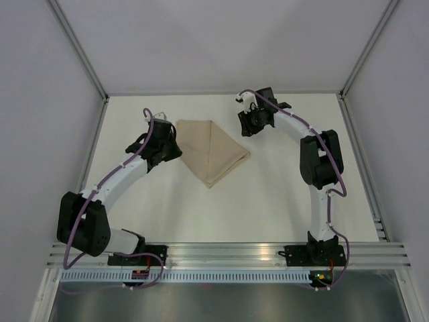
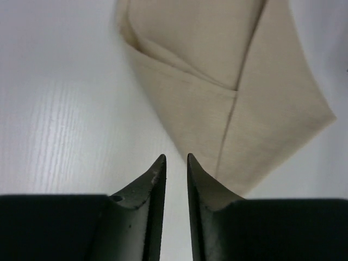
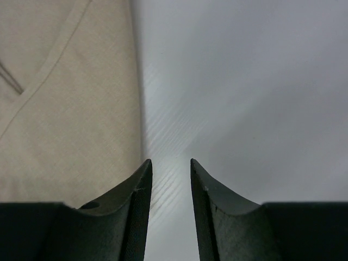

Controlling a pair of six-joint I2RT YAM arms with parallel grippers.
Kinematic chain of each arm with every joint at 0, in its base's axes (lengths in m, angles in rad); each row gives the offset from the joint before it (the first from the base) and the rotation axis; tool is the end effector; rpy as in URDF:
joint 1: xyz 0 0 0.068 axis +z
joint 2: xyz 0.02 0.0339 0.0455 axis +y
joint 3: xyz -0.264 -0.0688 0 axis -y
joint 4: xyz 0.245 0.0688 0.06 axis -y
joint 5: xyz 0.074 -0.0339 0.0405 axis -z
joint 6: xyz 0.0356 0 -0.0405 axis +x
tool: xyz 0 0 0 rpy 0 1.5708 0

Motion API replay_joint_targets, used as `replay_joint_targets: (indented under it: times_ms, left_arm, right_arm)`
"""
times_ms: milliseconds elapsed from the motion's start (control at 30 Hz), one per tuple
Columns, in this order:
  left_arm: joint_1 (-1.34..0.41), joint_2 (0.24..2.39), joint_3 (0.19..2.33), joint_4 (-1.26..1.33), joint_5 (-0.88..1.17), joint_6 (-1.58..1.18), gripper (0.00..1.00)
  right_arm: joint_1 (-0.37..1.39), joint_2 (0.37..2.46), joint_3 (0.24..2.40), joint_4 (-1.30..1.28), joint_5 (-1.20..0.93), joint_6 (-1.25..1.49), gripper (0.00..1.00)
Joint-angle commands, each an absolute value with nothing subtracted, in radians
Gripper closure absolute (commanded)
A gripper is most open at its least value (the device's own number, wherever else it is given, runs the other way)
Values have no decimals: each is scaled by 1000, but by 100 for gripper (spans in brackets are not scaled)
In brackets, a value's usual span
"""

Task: Fold the napkin, place the utensils inside, and roll it up
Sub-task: Adjust the napkin at the center of the board.

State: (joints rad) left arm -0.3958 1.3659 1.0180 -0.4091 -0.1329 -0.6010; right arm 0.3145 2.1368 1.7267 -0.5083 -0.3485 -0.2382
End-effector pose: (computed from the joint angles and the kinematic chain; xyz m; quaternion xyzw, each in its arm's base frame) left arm 0.2754 -0.1100 0.2698 -0.1200 0.9088 -0.1352 0.3760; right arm 0.4483 0.1586 0.2083 -0.3080 0.8824 0.1761 0.3091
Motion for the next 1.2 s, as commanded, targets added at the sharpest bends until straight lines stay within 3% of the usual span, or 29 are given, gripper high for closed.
replay_joint_targets:
  times_ms: [0, 100, 267, 1167]
  left_arm:
    - [-347, 1414, 983, -339, -146, -689, 76]
    - [-316, 1481, 957, -318, -147, -704, 87]
    - [-285, 1600, 968, -282, -135, -718, 98]
    - [-298, 2003, 1322, -380, -66, -566, 98]
  right_arm:
    - [318, 2219, 1816, -529, -238, -201, 60]
    - [319, 2287, 1862, -554, -213, -204, 63]
    - [324, 2295, 1827, -535, -203, -221, 63]
    - [425, 2023, 1382, -492, -213, -330, 66]
